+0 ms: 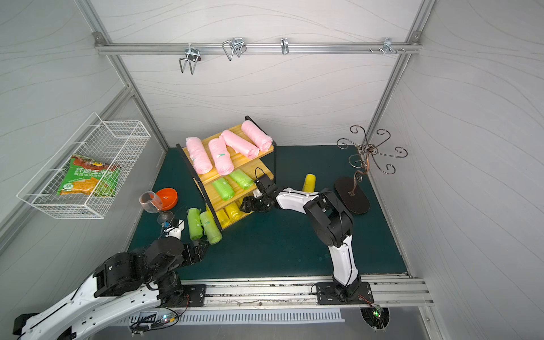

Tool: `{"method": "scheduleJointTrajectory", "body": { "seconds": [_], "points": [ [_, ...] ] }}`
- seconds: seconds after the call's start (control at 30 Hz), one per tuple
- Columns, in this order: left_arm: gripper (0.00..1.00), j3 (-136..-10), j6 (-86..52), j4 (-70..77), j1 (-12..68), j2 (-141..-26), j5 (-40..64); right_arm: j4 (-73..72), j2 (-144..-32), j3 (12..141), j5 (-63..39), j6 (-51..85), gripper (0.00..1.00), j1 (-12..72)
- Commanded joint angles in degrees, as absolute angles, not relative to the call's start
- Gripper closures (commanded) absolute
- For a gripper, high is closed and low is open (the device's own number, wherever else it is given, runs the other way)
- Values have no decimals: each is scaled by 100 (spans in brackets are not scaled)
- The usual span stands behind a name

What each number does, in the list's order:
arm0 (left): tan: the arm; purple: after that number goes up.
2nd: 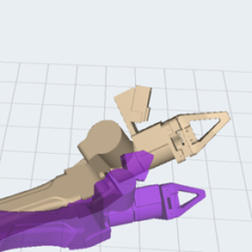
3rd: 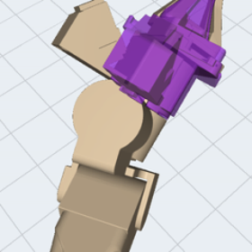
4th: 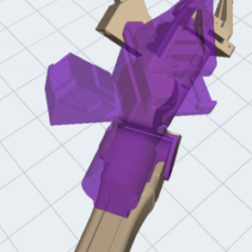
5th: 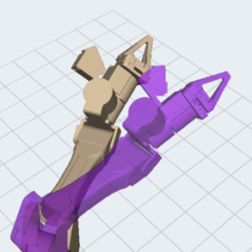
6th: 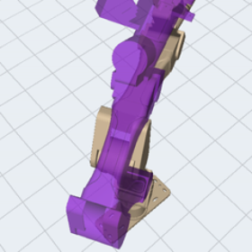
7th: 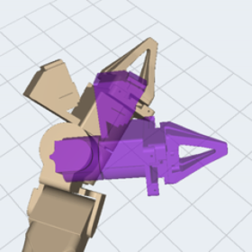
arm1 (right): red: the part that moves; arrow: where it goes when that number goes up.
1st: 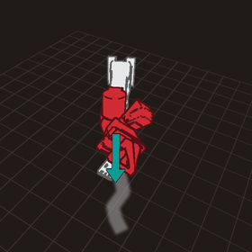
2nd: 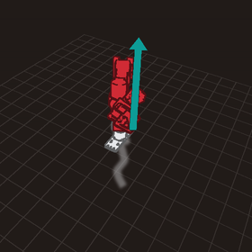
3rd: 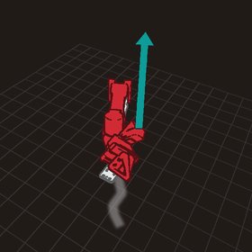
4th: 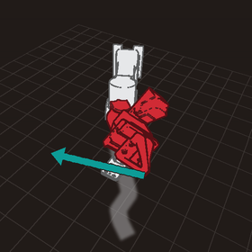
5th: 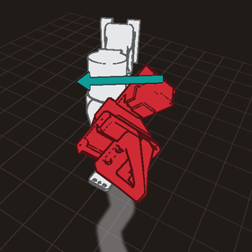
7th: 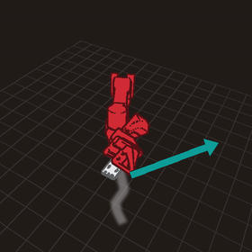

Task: Sort the rolls of trash bags by color and place them on the shelf
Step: Place the roll of trash bags on the shelf, then pick up the roll of trash bags from the center of the board.

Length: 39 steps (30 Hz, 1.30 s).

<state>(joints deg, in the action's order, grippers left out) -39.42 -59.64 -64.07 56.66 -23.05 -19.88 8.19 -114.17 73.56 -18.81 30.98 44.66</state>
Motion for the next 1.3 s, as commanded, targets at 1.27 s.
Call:
{"method": "scheduleJointTrajectory", "body": {
  "seconds": [1.27],
  "points": [
    [5, -4188, -5951, -6474, 5635, -2174, -2232, 2410, -9141, 6016, 782, 3709, 21, 1944]
  ]
}}
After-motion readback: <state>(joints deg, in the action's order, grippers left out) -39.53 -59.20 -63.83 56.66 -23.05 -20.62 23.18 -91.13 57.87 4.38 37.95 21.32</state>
